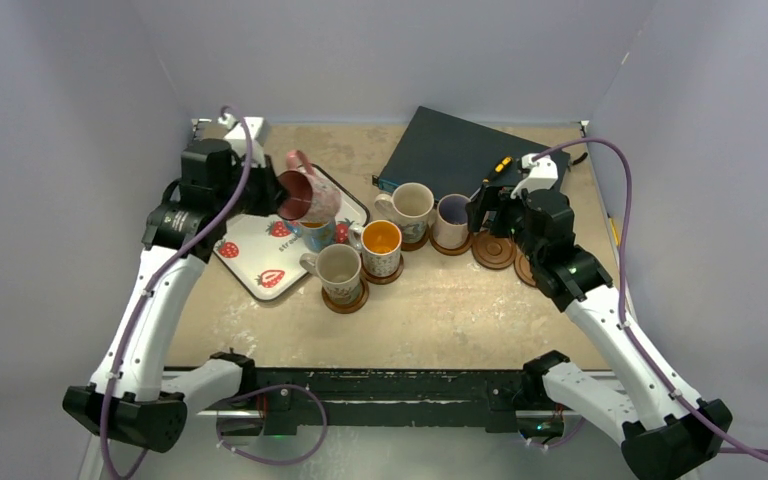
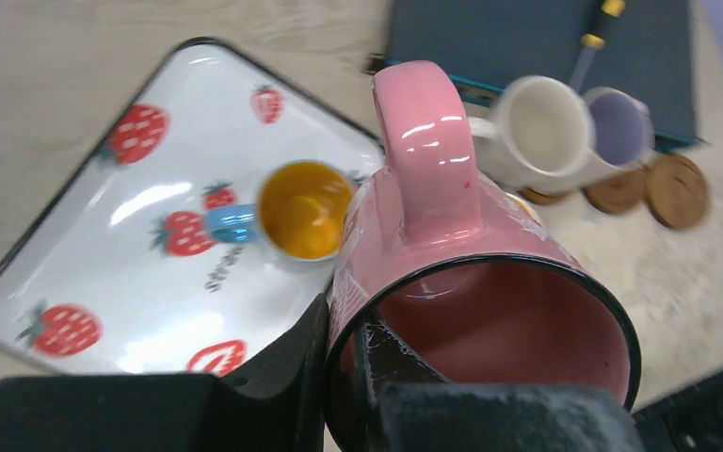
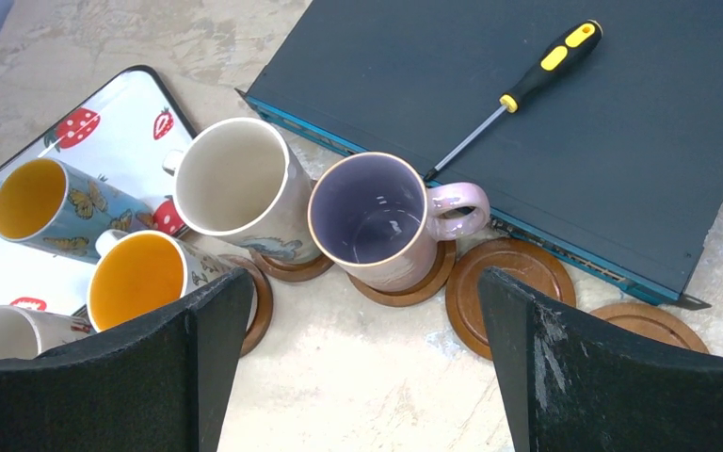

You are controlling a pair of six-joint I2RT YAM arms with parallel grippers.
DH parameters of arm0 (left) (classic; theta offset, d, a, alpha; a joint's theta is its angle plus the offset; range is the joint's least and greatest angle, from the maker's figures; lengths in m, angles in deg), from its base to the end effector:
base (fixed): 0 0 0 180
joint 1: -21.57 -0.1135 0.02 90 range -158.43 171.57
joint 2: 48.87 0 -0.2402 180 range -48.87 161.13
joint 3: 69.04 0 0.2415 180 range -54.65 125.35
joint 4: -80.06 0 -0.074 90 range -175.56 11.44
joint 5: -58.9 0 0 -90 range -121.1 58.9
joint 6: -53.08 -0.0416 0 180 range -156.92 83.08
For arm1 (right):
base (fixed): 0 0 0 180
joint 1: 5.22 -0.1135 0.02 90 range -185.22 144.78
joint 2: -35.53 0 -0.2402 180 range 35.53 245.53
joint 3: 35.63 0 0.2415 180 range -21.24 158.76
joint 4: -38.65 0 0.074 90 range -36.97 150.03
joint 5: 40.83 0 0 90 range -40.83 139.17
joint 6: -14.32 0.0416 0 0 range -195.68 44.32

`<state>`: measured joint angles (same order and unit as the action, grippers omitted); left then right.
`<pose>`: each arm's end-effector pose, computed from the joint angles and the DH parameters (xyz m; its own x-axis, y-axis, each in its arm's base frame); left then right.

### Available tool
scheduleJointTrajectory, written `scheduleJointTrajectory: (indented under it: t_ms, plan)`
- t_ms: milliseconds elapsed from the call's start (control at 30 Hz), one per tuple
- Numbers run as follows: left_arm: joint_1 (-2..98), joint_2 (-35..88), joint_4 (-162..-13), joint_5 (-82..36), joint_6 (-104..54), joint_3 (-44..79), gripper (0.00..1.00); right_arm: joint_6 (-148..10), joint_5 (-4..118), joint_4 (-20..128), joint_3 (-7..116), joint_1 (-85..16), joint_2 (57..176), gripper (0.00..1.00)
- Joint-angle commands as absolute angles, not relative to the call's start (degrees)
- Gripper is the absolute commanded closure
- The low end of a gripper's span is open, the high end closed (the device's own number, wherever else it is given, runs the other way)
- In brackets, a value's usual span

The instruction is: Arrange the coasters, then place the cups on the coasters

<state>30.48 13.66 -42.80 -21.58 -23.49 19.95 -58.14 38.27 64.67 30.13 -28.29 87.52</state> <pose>0.2206 -0.0415 0.3755 -0.5584 -0.1443 -0.8169 0.1682 0.9446 -0.2818 0.2045 0.0785 0.3359 -0.2509 0.2148 -0.9439 -0.1460 0.9555 0.2563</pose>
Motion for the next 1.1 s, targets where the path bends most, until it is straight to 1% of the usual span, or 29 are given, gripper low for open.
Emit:
scheduleJointTrajectory:
  t_ms: [0,267,367,733,800,900,1067]
  plan:
    - [39.15,14.91,-45.60,-16.36,-22.67,25.97,1.00,-56.81,38.99,62.53,31.08,-28.07,86.71,0.07]
    - [59.03,22.65,-44.86,-18.42,-22.66,31.46,1.00,-56.32,38.83,64.48,32.94,-28.07,85.41,0.07]
    - [63.97,25.30,-47.58,-18.73,-21.56,31.17,1.00,-55.70,37.39,65.79,33.24,-28.08,84.32,0.07]
    - [71.55,37.32,-50.36,-22.26,-28.68,30.68,1.00,-52.32,33.28,71.57,32.38,-28.07,82.37,0.07]
    - [72.80,39.27,-51.45,-21.39,-31.12,30.04,1.00,-51.20,32.43,72.59,32.30,-28.12,82.19,0.07]
    - [74.88,42.04,-53.95,-16.47,-34.25,29.62,1.00,-49.38,32.61,72.74,32.00,-28.07,81.76,0.07]
    - [77.40,47.97,-52.97,-16.81,-40.47,31.57,1.00,-47.48,33.81,72.16,31.01,-28.08,81.58,0.07]
